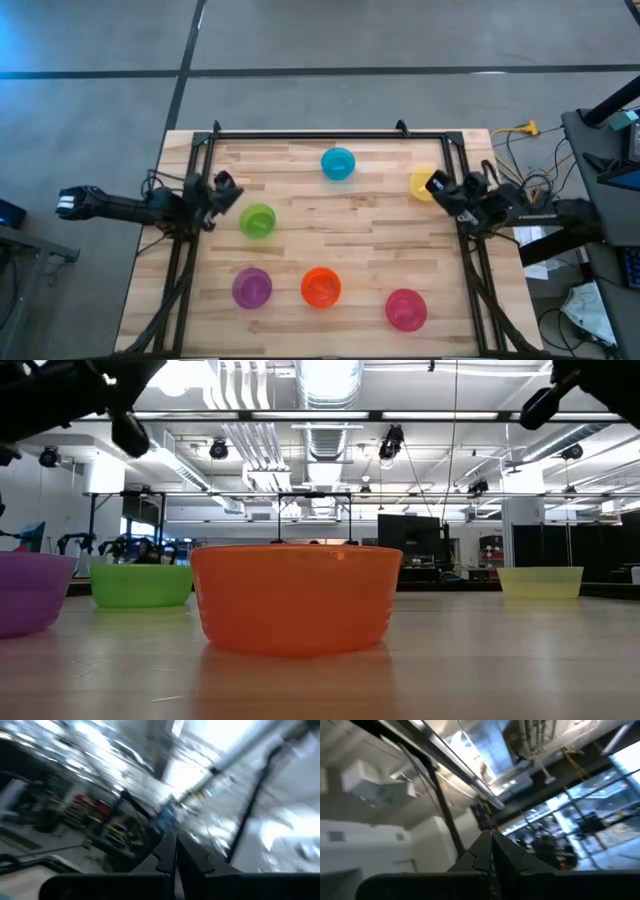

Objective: Nest bowls inside each other
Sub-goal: Stack the pink bowl on top of the orange bowl

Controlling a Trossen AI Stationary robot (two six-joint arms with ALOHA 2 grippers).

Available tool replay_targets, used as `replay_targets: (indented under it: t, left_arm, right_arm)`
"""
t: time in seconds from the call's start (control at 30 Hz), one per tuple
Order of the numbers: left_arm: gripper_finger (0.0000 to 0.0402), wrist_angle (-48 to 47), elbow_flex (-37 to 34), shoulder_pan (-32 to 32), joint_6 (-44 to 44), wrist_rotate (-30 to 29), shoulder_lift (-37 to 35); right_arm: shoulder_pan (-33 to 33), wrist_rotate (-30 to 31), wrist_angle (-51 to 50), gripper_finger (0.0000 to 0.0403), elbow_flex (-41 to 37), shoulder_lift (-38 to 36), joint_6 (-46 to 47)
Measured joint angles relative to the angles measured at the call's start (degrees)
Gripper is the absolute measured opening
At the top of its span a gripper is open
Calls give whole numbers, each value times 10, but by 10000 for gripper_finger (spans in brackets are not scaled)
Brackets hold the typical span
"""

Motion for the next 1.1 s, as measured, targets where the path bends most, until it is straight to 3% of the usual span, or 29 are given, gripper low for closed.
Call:
replay_targets:
  t: [0.13,0.37,0.5,0.57,0.63,0.73,0.83,0.97,1.1]
  left_arm:
    - [0,5,42,-1,18,20,71]
    - [0,9,157,-1,117,22,220]
    - [0,15,206,-1,124,29,295]
    - [0,12,221,-2,120,62,329]
    - [0,3,225,-6,119,144,356]
    - [0,11,229,-27,120,276,384]
    - [0,6,222,-71,132,318,403]
    - [0,-13,230,-124,168,319,400]
    - [0,-112,242,-174,165,283,375]
  right_arm:
    - [66,75,84,9,23,105,-99]
    - [109,78,88,9,183,297,-209]
    - [108,78,87,9,287,395,-216]
    - [109,77,66,9,339,436,-204]
    - [108,29,10,9,385,474,-182]
    - [114,-174,-116,9,451,528,-178]
    - [156,-335,-201,9,499,592,-178]
    - [232,-352,-225,9,530,685,-210]
    - [283,-311,-272,9,568,756,-206]
